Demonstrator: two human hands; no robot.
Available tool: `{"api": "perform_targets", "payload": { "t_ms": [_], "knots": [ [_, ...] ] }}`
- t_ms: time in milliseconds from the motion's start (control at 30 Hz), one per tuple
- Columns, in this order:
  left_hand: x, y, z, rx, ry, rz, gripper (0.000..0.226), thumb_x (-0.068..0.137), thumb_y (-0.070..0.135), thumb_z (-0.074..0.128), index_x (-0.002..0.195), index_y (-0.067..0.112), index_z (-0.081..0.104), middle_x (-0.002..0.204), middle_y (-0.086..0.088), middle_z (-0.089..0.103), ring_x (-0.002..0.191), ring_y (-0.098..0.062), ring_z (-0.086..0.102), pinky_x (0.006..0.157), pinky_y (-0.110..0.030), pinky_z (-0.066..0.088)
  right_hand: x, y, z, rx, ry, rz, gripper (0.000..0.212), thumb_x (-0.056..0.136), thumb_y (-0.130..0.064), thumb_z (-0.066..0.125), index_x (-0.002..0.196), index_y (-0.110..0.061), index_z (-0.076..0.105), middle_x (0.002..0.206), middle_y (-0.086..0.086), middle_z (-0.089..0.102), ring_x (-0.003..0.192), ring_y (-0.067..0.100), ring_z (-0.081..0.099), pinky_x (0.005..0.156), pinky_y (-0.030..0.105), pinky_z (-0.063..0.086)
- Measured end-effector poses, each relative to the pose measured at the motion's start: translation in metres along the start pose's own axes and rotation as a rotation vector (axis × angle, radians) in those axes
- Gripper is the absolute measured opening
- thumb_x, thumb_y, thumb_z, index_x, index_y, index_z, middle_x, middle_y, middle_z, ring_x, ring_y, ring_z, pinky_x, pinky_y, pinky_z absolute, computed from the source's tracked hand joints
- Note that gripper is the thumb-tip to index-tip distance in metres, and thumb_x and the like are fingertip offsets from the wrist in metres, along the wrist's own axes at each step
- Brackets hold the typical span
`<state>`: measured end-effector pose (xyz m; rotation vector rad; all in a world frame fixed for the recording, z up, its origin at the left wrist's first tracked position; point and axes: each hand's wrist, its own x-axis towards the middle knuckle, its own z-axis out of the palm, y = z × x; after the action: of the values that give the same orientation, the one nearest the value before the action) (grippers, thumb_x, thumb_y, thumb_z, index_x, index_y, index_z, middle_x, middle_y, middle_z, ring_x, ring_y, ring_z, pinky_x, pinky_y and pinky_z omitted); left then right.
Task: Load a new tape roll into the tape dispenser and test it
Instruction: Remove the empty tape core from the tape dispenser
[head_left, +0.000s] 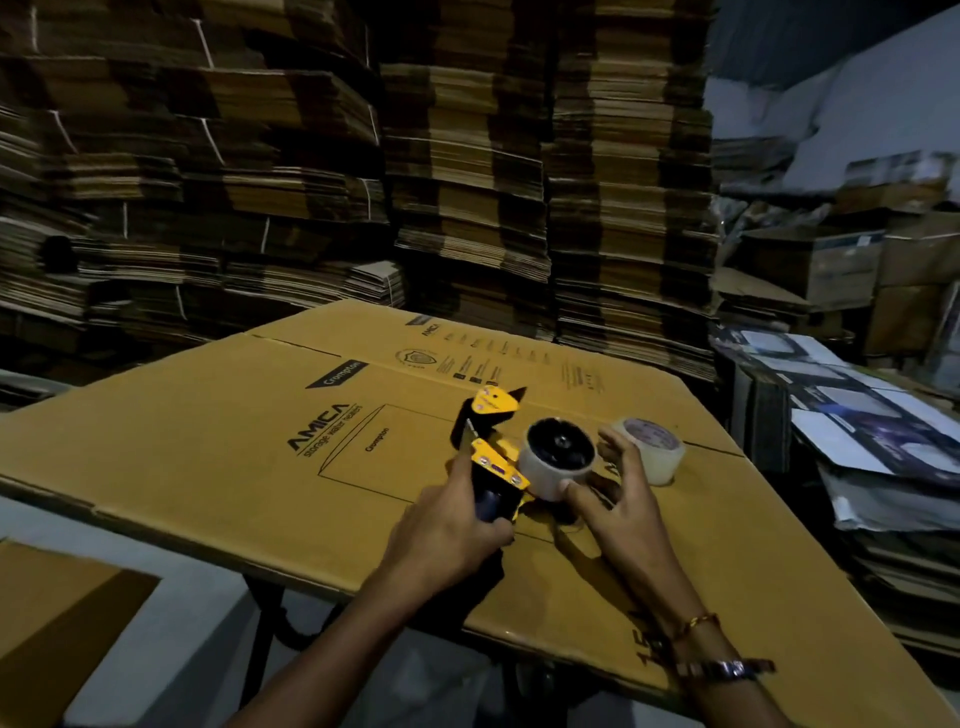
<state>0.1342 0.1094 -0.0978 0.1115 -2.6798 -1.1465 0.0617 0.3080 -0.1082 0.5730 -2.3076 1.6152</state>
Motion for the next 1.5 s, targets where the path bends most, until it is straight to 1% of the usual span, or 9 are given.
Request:
{"api": "perform_targets", "payload": {
  "t_ms": [200, 433, 600, 800, 933, 1100, 1233, 1400, 1500],
  "knots": [
    [0.000, 0.003, -0.001, -0.037, -0.036, -0.046, 0.056, 0.082, 0.039, 0.067, 0.126, 0.030, 0.034, 0.105, -0.001, 0.062, 0.091, -0.025, 0.063, 0.083, -0.043, 0.056, 0.002, 0.006, -0.001, -0.097, 0.027, -0.017, 0.057, 0.090, -0.032, 0.069, 0.141, -0.030, 0.043, 0.141, -0.009, 0.048, 0.127, 0.010, 0.049, 0.097, 0.029, 0.049],
    [0.004, 0.009, -0.007, -0.139, -0.181, -0.059, 0.087, 0.083, 0.035, 0.073, 0.148, 0.026, 0.016, 0.122, -0.004, 0.062, 0.107, -0.023, 0.062, 0.089, -0.037, 0.053, 0.003, -0.033, 0.023, -0.428, 0.069, -0.355, 0.037, 0.097, -0.044, 0.044, 0.117, -0.024, 0.067, 0.120, -0.009, 0.059, 0.129, 0.009, 0.039, 0.100, 0.013, 0.026],
    [-0.006, 0.016, -0.004, -0.067, -0.274, -0.036, 0.109, 0.085, 0.036, 0.063, 0.152, 0.027, -0.022, 0.136, -0.013, 0.053, 0.114, -0.029, 0.057, 0.090, -0.037, 0.052, 0.012, -0.055, 0.057, -0.553, -0.195, -0.159, 0.039, 0.100, -0.046, 0.044, 0.126, -0.025, 0.064, 0.132, -0.004, 0.060, 0.142, 0.015, 0.024, 0.107, 0.036, 0.031],
    [-0.023, 0.009, -0.009, -0.138, -0.282, 0.011, 0.106, 0.068, 0.039, 0.059, 0.155, 0.024, 0.001, 0.136, -0.009, 0.049, 0.118, -0.027, 0.054, 0.096, -0.043, 0.051, 0.027, -0.052, 0.062, -0.497, -0.334, 0.023, 0.041, 0.084, -0.064, 0.042, 0.118, -0.047, 0.058, 0.141, 0.000, 0.046, 0.139, 0.022, 0.028, 0.115, 0.047, 0.025],
    [-0.026, 0.009, -0.009, -0.118, -0.287, 0.014, 0.102, 0.076, 0.033, 0.061, 0.155, 0.027, -0.002, 0.142, -0.010, 0.044, 0.123, -0.030, 0.051, 0.100, -0.046, 0.049, 0.023, -0.062, 0.061, -0.425, -0.346, -0.091, 0.022, 0.097, -0.034, 0.047, 0.102, -0.055, 0.054, 0.121, -0.016, 0.051, 0.125, 0.003, 0.032, 0.118, 0.049, 0.013],
    [-0.034, 0.012, -0.003, 0.004, -0.232, 0.010, 0.096, 0.088, 0.029, 0.059, 0.155, 0.027, -0.009, 0.145, -0.013, 0.037, 0.127, -0.037, 0.045, 0.104, -0.047, 0.043, 0.020, -0.072, 0.063, -0.323, -0.380, -0.109, 0.027, 0.090, -0.031, 0.043, 0.097, -0.055, 0.056, 0.109, -0.027, 0.055, 0.117, 0.013, 0.048, 0.105, 0.046, 0.039],
    [-0.043, 0.017, 0.001, 0.191, -0.150, 0.083, 0.090, 0.092, 0.026, 0.057, 0.155, 0.026, -0.007, 0.147, -0.008, 0.033, 0.124, -0.037, 0.045, 0.102, -0.047, 0.040, 0.011, -0.063, 0.048, -0.162, -0.268, -0.104, 0.027, 0.096, -0.020, 0.053, 0.103, -0.043, 0.066, 0.116, -0.009, 0.063, 0.110, 0.011, 0.058, 0.088, 0.028, 0.048],
    [-0.035, 0.002, -0.020, 0.380, -0.074, 0.173, 0.082, 0.091, 0.026, 0.058, 0.154, 0.021, 0.006, 0.145, -0.005, 0.039, 0.125, -0.035, 0.047, 0.100, -0.046, 0.038, 0.007, -0.049, 0.007, -0.391, 0.088, -0.296, 0.012, 0.094, -0.022, 0.064, 0.105, -0.025, 0.066, 0.107, -0.008, 0.063, 0.106, 0.016, 0.057, 0.086, 0.037, 0.049],
    [-0.023, -0.018, -0.040, 0.406, -0.074, 0.216, 0.074, 0.088, 0.029, 0.061, 0.149, 0.027, 0.021, 0.141, -0.003, 0.049, 0.121, -0.029, 0.053, 0.096, -0.040, 0.043, 0.002, -0.044, -0.016, -0.585, 0.075, -0.220, 0.041, 0.090, -0.035, 0.068, 0.127, -0.024, 0.057, 0.128, -0.002, 0.053, 0.121, 0.023, 0.046, 0.095, 0.038, 0.043]
  ]
}}
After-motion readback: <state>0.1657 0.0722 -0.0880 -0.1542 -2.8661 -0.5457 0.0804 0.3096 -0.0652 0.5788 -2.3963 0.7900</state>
